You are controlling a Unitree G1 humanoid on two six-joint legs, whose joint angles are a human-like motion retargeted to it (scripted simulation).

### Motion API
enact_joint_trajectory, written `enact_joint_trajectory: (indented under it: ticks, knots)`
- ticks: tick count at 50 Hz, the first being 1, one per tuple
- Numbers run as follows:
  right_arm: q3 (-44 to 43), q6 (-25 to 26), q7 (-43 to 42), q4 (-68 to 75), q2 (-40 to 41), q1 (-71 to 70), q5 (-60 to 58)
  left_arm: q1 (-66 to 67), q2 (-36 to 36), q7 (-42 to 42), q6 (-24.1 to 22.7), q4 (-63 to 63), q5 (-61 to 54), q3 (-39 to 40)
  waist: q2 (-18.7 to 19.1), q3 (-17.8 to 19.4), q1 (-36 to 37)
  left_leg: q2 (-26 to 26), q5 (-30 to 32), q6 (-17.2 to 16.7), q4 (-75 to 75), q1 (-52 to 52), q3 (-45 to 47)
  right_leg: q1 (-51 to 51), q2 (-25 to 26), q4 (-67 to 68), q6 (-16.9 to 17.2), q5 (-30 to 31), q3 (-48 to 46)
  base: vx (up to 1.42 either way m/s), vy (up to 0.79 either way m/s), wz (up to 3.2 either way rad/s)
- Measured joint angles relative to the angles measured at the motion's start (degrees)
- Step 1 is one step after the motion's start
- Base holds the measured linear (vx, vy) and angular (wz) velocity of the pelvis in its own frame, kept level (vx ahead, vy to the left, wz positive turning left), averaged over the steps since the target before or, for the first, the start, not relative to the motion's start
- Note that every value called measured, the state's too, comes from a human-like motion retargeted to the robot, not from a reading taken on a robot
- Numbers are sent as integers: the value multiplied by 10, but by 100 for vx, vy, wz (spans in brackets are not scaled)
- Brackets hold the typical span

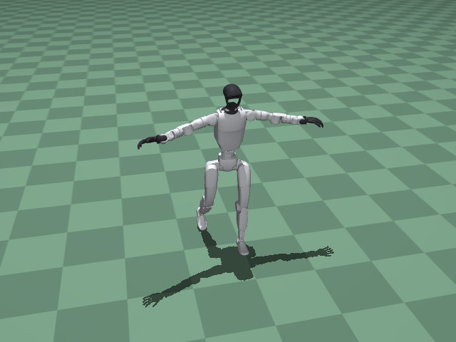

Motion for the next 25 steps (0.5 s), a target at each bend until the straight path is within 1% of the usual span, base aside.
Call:
enact_joint_trajectory:
  ticks: [1,2,3,4,5,7,8,10,12,13,15,17,18,20,22,23,25]
  knots:
    - [-4,-1,-1,0,-9,0,5,2,-6,2,-2,-3,-9,0,-7,-1,1,-9,-2,-3,7,-13,-8,22,-16,-55,-3,25,-17,-123,-27,-4]
    - [-8,-1,-2,-1,-19,-1,12,0,-9,3,-2,-6,-16,-1,-16,1,-1,-19,-12,-2,30,-29,-11,42,-34,-106,-7,38,-37,-129,-28,40]
    - [-9,1,-3,-3,-31,-4,21,-9,-7,1,1,-12,-19,-7,-31,8,-9,-34,-39,9,86,-53,-3,56,-59,-146,-9,25,-67,-131,-28,71]
    - [-11,4,-1,-6,-44,-11,28,-26,1,-5,3,-17,-15,-13,-46,18,-21,-41,-80,22,183,-87,14,63,-79,-175,-8,-13,-92,-133,-28,96]
    - [-12,7,2,-9,-57,-20,34,-47,12,-14,6,-22,-7,-20,-62,28,-34,-43,-127,36,300,-126,37,66,-98,-198,-5,-65,-115,-129,-27,77]
    - [-12,10,12,-17,-72,-42,27,-96,42,-34,7,-27,30,-34,-64,43,-52,9,-214,52,530,-184,66,34,-88,-196,-1,-167,-116,-121,-24,22]
    - [-10,9,15,-22,-73,-49,17,-114,53,-42,8,-28,52,-38,-61,42,-59,36,-244,55,608,-195,71,6,-76,-184,-3,-201,-109,-112,-20,-23]
    - [-1,4,16,-27,-62,-49,-7,-129,63,-55,11,-23,89,-42,-54,30,-77,70,-279,48,680,-185,70,-51,-51,-172,-10,-219,-96,-102,-14,-40]
    - [7,2,12,-21,-29,-27,-28,-118,57,-60,8,-9,95,-43,-53,10,-102,62,-277,34,631,-125,68,-86,-38,-203,-10,-160,-86,-90,-7,-40]
    - [8,3,12,-15,-9,-12,-33,-107,53,-61,3,0,86,-43,-57,2,-113,48,-262,26,575,-80,69,-96,-36,-228,-6,-116,-77,-85,-5,-55]
    - [0,12,19,1,30,15,-26,-84,50,-63,-2,11,54,-41,-68,-5,-128,8,-207,10,426,21,63,-115,-32,-270,9,-32,-51,-86,-6,-77]
    - [-25,21,21,18,53,29,-1,-78,59,-55,1,8,20,-34,-62,-8,-140,-20,-146,-7,285,104,17,-137,-15,-285,14,7,-42,-93,-8,-75]
    - [-40,21,16,23,57,34,17,-82,67,-46,3,1,3,-29,-54,-6,-148,-27,-126,-15,227,138,-16,-145,-6,-283,8,7,-50,-98,-8,-44]
    - [-71,4,0,24,50,48,57,-101,83,-22,4,-24,-27,-23,-23,5,-167,-17,-131,-34,151,189,-76,-162,11,-233,-16,-34,-90,-103,-4,-7]
    - [-97,-16,5,20,21,61,70,-147,92,-11,0,-45,-13,-27,24,22,-183,23,-218,-47,113,204,-81,-219,20,-66,-37,-114,-143,-106,2,19]
    - [-109,-19,13,19,2,64,68,-177,92,-10,1,-52,6,-34,42,32,-192,38,-275,-46,99,202,-68,-254,10,38,-41,-153,-167,-104,4,50]
    - [-128,-15,30,24,-34,73,68,-251,82,-14,15,-55,58,-67,52,61,-217,34,-372,-9,116,173,-55,-298,-38,210,-46,-215,-188,-98,2,86]
